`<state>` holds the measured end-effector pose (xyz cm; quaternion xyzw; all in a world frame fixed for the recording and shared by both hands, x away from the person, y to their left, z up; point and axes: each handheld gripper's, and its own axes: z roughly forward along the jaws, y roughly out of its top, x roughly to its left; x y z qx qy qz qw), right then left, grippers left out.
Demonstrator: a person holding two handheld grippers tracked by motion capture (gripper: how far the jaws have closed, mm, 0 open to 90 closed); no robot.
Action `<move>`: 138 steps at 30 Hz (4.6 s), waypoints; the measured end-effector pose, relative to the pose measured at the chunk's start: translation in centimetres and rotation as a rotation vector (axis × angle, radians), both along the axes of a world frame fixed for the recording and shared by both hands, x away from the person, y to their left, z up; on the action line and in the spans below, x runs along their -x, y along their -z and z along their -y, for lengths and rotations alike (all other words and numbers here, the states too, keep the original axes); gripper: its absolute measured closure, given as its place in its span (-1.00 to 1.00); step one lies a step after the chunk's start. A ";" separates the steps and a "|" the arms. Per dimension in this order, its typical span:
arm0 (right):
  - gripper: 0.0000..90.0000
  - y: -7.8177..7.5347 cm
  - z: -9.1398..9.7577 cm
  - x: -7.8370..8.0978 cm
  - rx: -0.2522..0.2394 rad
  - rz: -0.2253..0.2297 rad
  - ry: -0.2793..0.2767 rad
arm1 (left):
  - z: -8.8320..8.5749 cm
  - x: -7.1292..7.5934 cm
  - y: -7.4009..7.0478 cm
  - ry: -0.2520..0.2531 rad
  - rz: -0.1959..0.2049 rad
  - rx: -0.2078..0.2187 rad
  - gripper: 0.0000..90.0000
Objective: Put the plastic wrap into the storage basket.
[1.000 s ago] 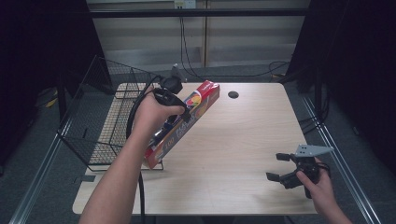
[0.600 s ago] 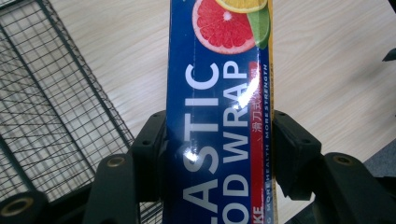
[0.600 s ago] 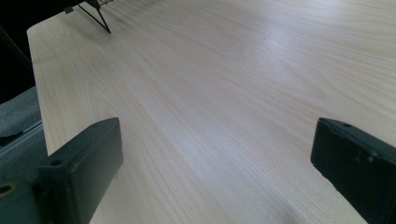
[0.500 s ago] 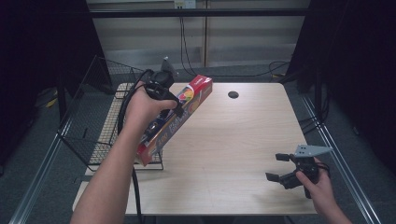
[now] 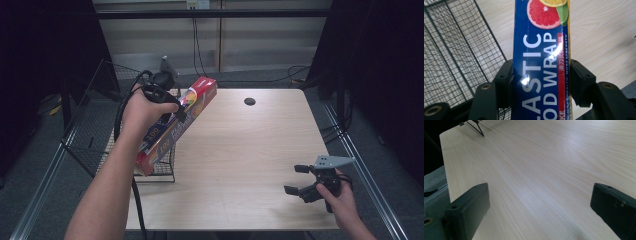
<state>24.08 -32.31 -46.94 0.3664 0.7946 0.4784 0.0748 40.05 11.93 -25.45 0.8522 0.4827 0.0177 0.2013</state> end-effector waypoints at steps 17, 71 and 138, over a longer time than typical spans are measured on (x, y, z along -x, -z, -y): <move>-0.95 0.0 0.0 0.0 0.000 0.000 0.000 | -2.3 -0.1 -1.0 -0.060 -0.001 -0.013 0.00; -0.94 -0.2 0.0 0.0 0.001 0.004 0.002 | -9.4 0.6 -3.1 -0.253 0.044 -0.028 0.00; -0.94 0.0 -0.2 0.0 0.007 0.001 -0.004 | -14.7 0.0 -0.6 -0.532 0.057 -0.063 -0.01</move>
